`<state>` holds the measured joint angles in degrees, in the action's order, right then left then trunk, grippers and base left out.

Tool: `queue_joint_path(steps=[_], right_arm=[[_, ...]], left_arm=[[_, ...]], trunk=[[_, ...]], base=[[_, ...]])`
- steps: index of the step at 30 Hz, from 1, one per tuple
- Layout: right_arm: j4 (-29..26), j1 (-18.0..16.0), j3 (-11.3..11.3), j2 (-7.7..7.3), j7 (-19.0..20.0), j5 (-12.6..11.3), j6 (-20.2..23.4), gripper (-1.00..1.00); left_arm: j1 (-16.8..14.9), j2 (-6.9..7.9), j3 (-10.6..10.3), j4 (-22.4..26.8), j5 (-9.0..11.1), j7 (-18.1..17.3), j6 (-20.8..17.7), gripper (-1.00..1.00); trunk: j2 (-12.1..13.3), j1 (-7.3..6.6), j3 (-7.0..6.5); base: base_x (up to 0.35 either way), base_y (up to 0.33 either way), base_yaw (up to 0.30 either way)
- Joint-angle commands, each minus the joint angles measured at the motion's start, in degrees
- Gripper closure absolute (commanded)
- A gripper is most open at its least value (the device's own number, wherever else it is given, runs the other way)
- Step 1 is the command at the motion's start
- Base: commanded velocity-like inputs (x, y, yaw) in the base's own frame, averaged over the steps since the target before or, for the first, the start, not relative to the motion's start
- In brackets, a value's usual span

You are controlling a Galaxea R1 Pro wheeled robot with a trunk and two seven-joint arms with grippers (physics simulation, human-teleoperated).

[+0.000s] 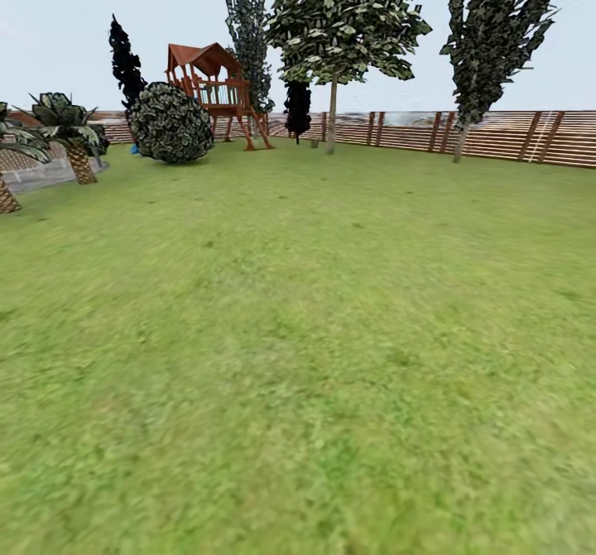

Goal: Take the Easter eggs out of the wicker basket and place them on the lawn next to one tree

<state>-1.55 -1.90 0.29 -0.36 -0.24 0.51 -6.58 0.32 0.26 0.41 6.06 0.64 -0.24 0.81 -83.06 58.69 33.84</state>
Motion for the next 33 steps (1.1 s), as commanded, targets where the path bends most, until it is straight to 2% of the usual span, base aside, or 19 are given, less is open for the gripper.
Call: queue_joint_path(steps=[1, 33], right_arm=[[0.1, 0.0, 0.0, 0.00, 0.0, 0.1, -0.2, -1.00], [0.1, 0.0, 0.0, -0.08, 0.0, 0.1, -0.2, -1.00]], left_arm=[[0.0, 0.00, 0.0, 0.1, 0.1, 0.0, 0.1, -1.00], [0.0, 0.00, 0.0, 0.1, 0.1, 0.0, 0.1, -1.00]], trunk=[[0.0, 0.03, 0.04], [0.0, 0.03, 0.22]], base=[[0.327, 0.000, 0.000], [0.327, 0.000, 0.005]])
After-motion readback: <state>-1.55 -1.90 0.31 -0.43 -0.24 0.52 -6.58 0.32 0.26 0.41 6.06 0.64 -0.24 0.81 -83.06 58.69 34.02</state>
